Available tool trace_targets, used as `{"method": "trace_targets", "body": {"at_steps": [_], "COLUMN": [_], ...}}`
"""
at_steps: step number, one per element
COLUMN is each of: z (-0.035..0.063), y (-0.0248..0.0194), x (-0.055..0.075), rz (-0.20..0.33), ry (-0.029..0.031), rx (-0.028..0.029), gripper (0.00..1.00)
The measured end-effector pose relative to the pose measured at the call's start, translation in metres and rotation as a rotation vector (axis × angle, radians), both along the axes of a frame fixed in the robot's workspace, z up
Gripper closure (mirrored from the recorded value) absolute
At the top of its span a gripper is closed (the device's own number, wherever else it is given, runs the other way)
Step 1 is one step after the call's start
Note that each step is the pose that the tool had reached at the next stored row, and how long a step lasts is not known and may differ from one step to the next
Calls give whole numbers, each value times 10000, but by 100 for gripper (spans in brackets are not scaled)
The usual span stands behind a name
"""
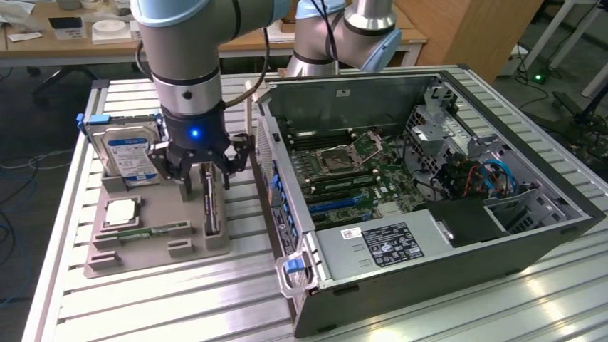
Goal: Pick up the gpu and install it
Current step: 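Pick up the gpu and move the gpu toward the slot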
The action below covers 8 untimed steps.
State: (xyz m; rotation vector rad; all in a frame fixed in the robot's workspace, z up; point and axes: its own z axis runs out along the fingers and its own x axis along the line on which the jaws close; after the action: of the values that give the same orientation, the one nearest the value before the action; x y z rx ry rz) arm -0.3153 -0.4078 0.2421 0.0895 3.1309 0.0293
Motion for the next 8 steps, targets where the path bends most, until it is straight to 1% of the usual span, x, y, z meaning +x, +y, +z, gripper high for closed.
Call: {"method": "trace_targets", "body": {"at_steps": [8], "z": [-131], "y": [0], "x": [-5], "rz": [-122], "ry": [0], "rx": [-2], "gripper": [35]}}
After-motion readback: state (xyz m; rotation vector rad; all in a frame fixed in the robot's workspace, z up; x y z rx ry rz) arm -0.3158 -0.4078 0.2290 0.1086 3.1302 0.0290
